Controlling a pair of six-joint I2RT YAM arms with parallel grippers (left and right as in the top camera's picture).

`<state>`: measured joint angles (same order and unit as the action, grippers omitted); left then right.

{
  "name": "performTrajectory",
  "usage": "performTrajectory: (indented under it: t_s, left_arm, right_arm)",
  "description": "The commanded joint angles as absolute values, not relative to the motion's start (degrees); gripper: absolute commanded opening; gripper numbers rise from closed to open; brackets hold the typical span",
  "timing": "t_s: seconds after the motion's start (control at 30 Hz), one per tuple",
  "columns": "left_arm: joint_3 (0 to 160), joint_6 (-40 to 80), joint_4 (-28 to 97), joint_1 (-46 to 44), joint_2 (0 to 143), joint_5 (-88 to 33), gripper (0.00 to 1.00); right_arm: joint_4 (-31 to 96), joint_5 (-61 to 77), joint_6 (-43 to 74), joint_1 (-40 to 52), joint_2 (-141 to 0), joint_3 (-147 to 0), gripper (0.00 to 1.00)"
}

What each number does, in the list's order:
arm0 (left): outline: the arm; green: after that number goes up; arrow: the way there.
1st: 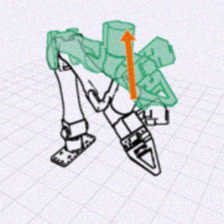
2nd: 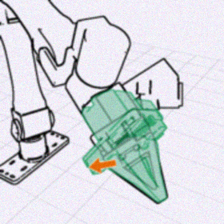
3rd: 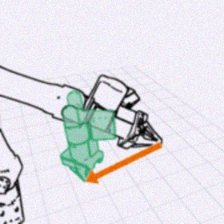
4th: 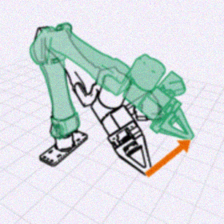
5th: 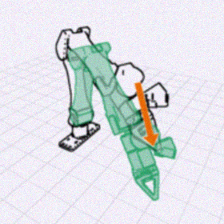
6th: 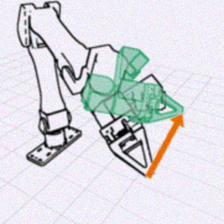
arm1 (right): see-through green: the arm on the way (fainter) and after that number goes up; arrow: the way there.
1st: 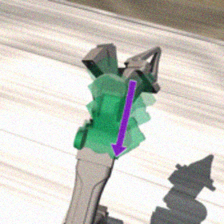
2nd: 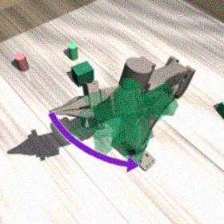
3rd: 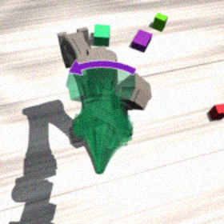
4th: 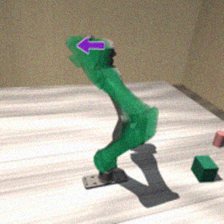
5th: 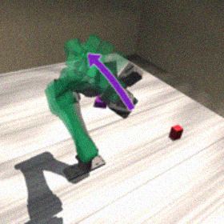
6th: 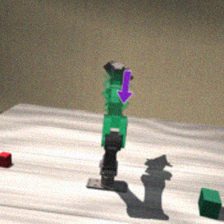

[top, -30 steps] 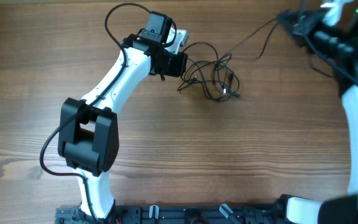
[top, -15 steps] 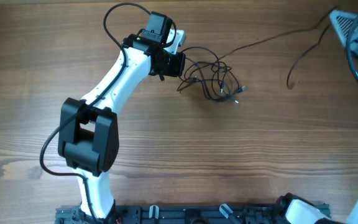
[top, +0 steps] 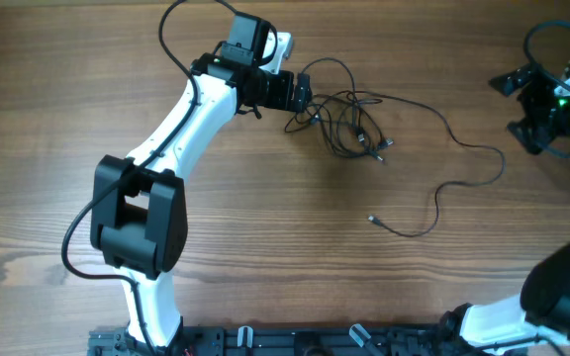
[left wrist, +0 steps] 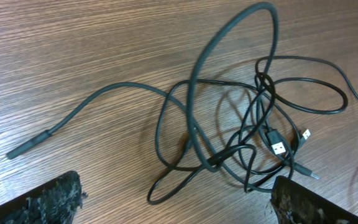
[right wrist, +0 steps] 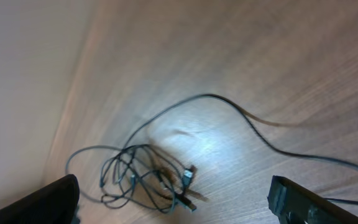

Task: Untangle cables

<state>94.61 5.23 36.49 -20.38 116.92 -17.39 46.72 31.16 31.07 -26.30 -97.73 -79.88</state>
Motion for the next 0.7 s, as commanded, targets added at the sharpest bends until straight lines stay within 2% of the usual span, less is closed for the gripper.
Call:
performTrajectory:
  t_s: [0.0,0.3,0.67]
  left_arm:
    - [94.7,5.0,37.1,-19.7,117.4,-17.0,1.0]
    - [94.7,5.0,37.1,-19.7,117.4,-17.0,1.0]
    - [94.7,5.0,37.1,-19.7,117.4,-17.0,1.0]
  right_arm:
    - [46.7,29.1,38.1,-25.9,-102.3,-79.8,1.0]
    - [43.7,18.7,43.9,-25.9,-105.6,-79.8,1.0]
    - [42.3,18.3,43.9,-25.9,-105.6,-79.8,1.0]
